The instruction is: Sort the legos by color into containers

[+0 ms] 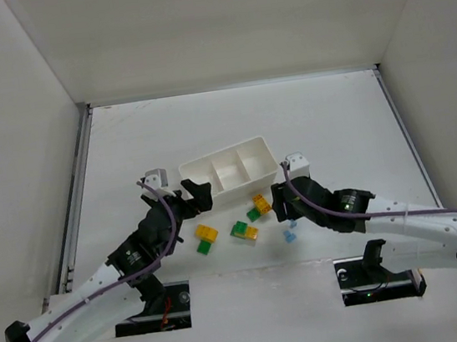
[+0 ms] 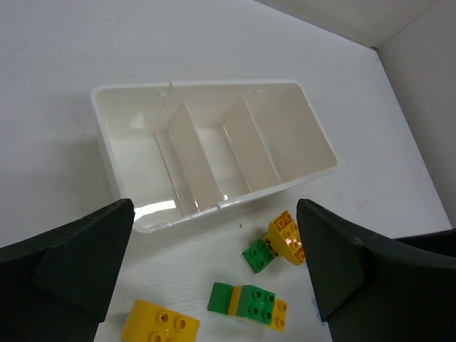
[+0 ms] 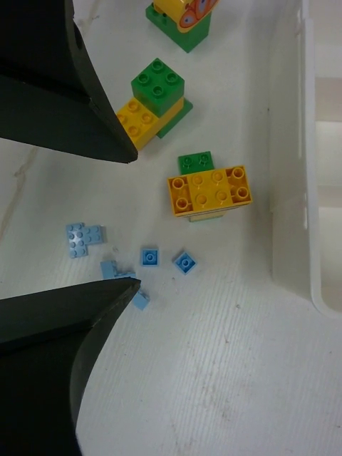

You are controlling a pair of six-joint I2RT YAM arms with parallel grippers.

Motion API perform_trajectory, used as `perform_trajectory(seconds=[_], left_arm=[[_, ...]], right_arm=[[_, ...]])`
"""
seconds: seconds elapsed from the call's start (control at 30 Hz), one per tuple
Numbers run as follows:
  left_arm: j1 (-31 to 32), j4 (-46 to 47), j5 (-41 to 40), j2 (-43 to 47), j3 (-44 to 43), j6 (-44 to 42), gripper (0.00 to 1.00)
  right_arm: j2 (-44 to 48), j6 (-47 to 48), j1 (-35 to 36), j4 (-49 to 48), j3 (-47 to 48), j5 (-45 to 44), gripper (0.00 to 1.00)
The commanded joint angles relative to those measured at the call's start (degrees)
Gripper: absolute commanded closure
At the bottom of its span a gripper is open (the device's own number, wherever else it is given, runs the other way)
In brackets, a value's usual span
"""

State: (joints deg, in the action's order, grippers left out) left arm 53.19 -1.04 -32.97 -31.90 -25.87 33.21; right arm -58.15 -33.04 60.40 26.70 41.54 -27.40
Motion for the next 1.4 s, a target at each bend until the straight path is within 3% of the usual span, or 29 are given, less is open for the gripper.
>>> perform_trajectory(seconds=[0.0, 0.07, 0.1, 0.17, 0.23, 0.3, 0.33, 0.4, 0.43, 0.5, 0.57, 0.73, 0.8, 1.1, 1.37], left_arm=[[-2.6, 8.4, -0.4, -2.8, -3.8, -1.3, 0.00], [-4.2, 12.3, -0.2, -5.5, -4.8, -2.7, 0.00], [-4.8, 13.3, -0.3, -6.5, -5.2, -3.5, 0.00], [-5.4, 15.6, -1.3, -7.5, -4.8, -3.1, 0.00], [-6.0, 17.8, -3.1, -7.2, -4.2, -2.5, 0.00], [-6.1, 18.8, -3.3, -7.3, -4.5, -1.7, 0.00], [-6.5, 19.1, -3.0, -7.9, -5.2, -2.3, 0.05], [-7.6, 19.3, -1.5, -9.6, -6.6, -5.5, 0.48], [-8.5, 18.8, -0.7, -10.5, -7.3, -7.4, 0.64], [-10.2, 19.1, 1.6, -11.7, -7.3, -8.1, 0.78], [-10.7, 20.5, 4.1, -12.0, -6.3, -7.8, 0.79], [-10.8, 24.9, 7.6, -12.0, -2.3, -8.3, 0.53], [-11.0, 25.7, 7.9, -11.8, -1.2, -8.4, 0.49], [-11.8, 27.2, 10.1, -15.5, -0.2, -8.1, 0.48], [-13.2, 27.0, 11.7, -16.0, -0.1, -7.3, 0.48]], right_arm=[[-1.3, 1.0, 0.8, -5.7, 2.1, 0.1, 0.35], [-2.0, 1.7, 1.4, -7.9, 1.9, 0.1, 0.52], [-2.2, 2.1, 1.8, -9.0, 1.9, 0.1, 0.66], [-2.5, 2.4, 1.8, -10.3, 1.8, 0.2, 0.82], [-2.8, 2.9, 1.8, -10.8, 1.9, 0.5, 0.86], [-3.6, 3.0, 1.8, -11.8, 1.5, 0.7, 0.79], [-4.2, 3.1, 1.5, -12.1, 1.4, 0.9, 0.69], [-6.0, 3.5, 1.2, -13.1, 1.0, 0.9, 0.41], [-6.9, 3.9, 0.9, -13.9, 0.9, 0.9, 0.33], [-9.3, 4.9, 0.6, -15.5, 1.2, 1.4, 0.26], [-12.1, 5.4, 0.6, -16.5, 2.2, 2.5, 0.24], [-19.3, 6.2, -0.8, -16.2, 5.4, 3.1, 0.27], [-21.7, 5.9, -1.9, -15.7, 6.3, 3.5, 0.29], [-27.9, 5.9, -5.0, -15.1, 8.6, 5.0, 0.42], [-32.6, 6.1, -6.0, -15.4, 10.0, 9.7, 0.47]])
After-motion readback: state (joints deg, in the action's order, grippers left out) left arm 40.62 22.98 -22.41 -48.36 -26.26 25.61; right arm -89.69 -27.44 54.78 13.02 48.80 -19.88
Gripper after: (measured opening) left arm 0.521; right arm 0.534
